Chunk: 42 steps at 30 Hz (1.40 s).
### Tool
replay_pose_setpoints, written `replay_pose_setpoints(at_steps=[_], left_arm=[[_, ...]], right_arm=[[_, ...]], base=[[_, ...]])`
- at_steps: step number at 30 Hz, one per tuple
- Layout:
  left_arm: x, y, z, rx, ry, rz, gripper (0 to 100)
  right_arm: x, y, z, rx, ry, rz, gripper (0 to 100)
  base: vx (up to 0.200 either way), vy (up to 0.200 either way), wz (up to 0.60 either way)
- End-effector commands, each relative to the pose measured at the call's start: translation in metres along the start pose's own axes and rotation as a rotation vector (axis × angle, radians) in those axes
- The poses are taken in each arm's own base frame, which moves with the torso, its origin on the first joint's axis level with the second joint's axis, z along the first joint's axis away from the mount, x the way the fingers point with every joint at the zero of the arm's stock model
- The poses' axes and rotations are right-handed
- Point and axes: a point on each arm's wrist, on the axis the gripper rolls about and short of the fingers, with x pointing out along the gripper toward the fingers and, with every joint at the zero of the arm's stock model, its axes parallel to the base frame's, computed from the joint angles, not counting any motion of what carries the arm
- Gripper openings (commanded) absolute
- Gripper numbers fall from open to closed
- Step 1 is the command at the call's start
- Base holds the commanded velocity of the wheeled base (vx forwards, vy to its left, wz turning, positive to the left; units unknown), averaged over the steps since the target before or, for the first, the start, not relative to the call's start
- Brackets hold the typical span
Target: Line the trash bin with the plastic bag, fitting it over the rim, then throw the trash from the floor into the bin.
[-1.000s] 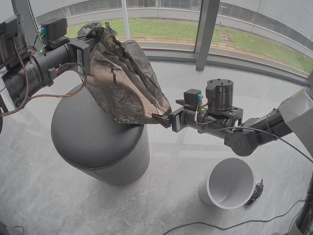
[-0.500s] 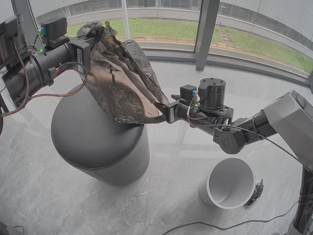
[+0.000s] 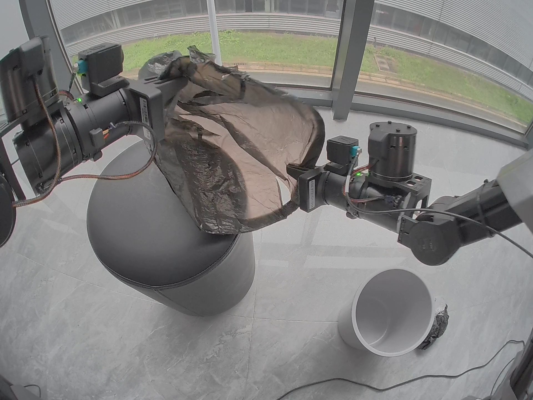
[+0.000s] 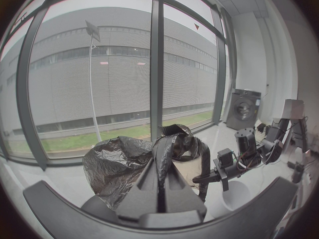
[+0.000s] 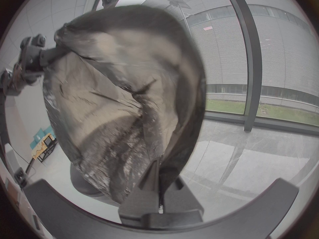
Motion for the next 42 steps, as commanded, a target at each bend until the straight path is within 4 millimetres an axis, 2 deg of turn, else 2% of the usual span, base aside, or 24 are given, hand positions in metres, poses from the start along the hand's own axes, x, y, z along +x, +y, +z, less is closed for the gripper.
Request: replay_pose_setpoints(at_steps=[1,2,6,11,12,14,19,26,35,42], left_arm=[[0.015,-0.005,-0.032,-0.134,0.078,-0.153,0],[0.022,-0.010,-0.039,-0.190,0.088,-0.244,0],[0.046,-0.029,-0.048,-0.248,0.052,-0.414,0],[0.080,-0.059,-0.063,-0.412,0.010,-0.483,0],[0.081,-0.060,-0.063,-0.418,0.008,-0.483,0],[0.092,-0.075,-0.069,-0.543,-0.026,-0.467,0],[0.095,-0.078,-0.071,-0.737,-0.022,-0.493,0],[0.103,-0.078,-0.089,-0.731,0.021,-0.497,0],[0.106,-0.078,-0.096,-0.732,0.038,-0.493,0],[0.102,-0.065,-0.103,-0.734,0.058,-0.480,0]], right_arm=[[-0.077,0.015,0.038,0.055,-0.008,0.036,0],[-0.102,0.020,0.041,0.077,0.020,0.046,0],[-0.142,0.023,0.049,0.100,0.015,0.049,0],[-0.173,0.024,0.050,0.113,0.025,0.039,0],[-0.174,0.024,0.049,0.113,0.027,0.041,0],[-0.185,0.024,0.044,0.120,0.036,0.038,0],[-0.195,0.025,0.028,0.126,0.075,0.040,0],[-0.196,0.027,0.015,0.125,0.124,0.051,0],[-0.196,0.027,0.009,0.127,0.149,0.051,0],[-0.200,0.027,0.001,0.128,0.172,0.051,0]], base=[[0.000,0.000,0.00],[0.000,0.000,0.00],[0.000,0.000,0.00],[0.000,0.000,0.00],[0.000,0.000,0.00],[0.000,0.000,0.00],[0.000,0.000,0.00],[0.000,-0.200,0.00],[0.000,-0.200,0.00],[0.000,-0.200,0.00]])
